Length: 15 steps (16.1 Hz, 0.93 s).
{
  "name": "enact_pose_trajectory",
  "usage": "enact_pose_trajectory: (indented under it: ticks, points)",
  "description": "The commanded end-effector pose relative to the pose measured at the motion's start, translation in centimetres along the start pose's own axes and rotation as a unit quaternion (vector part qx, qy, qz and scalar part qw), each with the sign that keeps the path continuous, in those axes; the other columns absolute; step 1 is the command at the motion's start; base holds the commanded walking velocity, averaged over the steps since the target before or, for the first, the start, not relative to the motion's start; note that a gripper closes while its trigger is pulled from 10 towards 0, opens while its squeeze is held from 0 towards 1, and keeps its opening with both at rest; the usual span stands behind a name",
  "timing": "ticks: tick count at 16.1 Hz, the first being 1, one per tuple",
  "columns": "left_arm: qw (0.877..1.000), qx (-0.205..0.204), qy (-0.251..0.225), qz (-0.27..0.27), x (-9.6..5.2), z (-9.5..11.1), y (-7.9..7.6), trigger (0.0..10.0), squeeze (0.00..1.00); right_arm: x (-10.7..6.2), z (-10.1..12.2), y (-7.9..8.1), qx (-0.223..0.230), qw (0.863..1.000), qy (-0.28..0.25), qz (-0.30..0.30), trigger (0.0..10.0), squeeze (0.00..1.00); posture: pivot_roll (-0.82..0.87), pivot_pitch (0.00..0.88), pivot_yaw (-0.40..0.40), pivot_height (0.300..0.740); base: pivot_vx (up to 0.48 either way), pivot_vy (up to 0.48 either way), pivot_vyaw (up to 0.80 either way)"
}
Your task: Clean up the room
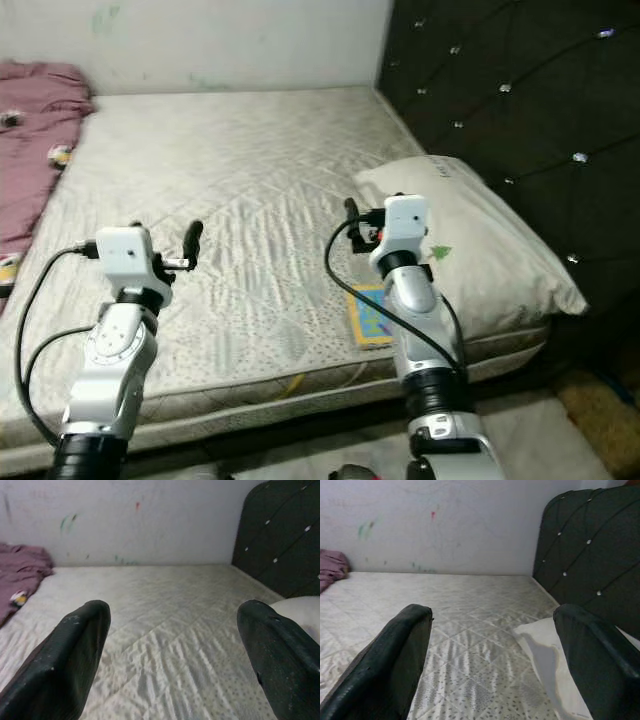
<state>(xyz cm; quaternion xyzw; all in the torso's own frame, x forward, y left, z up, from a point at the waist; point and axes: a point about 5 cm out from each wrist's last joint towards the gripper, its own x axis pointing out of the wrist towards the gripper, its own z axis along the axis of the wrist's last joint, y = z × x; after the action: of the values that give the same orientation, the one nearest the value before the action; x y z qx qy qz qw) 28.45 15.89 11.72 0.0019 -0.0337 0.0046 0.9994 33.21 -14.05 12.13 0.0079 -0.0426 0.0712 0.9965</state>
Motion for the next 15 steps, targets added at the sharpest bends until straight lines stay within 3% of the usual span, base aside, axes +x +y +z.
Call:
enact_pose_trajectory:
  ticks: [1,7,15]
  points:
    - [1.0,0.004,0.001,0.005,0.06,0.15,0.62,10.0,0.0,0.29,0.59,0.89,0.004,1.0,-0.014,0.012,10.0,0.0,0.0,0.0,-0.04,0.74,0.0,0.48,-0.49]
    - [1.0,0.001,-0.006,0.008,0.03,0.26,0.57,10.0,0.0,0.37,0.68,0.99,-0.004,1.0,-0.015,0.019,10.0,0.0,0.0,0.0,-0.046,0.74,0.0,0.48,0.0]
    - [1.0,0.005,-0.006,0.016,0.16,0.36,0.78,10.0,0.0,0.48,0.89,1.41,-0.01,0.999,-0.024,0.031,10.0,0.0,0.0,0.0,-0.043,0.74,0.0,0.0,0.07]
